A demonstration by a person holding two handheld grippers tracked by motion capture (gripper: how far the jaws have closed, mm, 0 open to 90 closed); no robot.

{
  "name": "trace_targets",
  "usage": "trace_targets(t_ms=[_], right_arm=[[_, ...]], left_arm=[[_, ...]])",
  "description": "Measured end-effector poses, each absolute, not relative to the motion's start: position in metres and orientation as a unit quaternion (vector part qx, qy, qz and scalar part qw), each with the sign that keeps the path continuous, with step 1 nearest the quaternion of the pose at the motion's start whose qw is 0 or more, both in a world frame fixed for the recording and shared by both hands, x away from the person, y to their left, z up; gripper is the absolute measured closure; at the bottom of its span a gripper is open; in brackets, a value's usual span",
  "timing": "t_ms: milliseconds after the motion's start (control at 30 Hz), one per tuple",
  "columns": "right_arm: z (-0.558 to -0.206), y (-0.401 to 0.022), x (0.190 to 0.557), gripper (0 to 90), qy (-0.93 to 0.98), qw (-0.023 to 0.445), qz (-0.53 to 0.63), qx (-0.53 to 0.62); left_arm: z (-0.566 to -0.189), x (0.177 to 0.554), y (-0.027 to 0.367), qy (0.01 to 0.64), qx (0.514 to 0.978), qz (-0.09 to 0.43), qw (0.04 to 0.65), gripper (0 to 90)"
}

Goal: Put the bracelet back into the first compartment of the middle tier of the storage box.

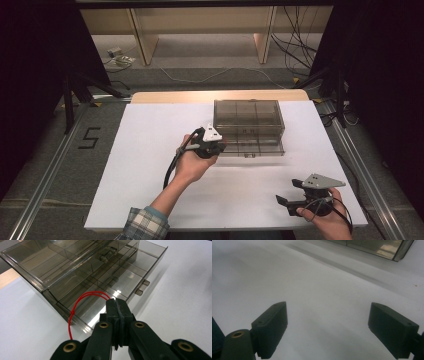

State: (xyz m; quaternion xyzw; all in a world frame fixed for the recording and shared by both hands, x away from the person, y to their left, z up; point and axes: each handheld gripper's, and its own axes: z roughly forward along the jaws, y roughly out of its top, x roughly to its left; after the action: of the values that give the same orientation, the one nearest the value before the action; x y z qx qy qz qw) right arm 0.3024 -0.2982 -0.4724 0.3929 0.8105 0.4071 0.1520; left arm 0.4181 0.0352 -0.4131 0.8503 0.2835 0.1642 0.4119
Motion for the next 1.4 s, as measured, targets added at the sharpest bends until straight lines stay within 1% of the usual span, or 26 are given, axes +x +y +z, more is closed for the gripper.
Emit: trace_targets(t_ms=[1400], right_arm=[[-0.472,-0.298,0.303,16.8,0.810,0.151,0.408,0.393]], left_arm=[[-0.417,0.430,0.015,0.277,0.859,0.157,0.401,89.7]])
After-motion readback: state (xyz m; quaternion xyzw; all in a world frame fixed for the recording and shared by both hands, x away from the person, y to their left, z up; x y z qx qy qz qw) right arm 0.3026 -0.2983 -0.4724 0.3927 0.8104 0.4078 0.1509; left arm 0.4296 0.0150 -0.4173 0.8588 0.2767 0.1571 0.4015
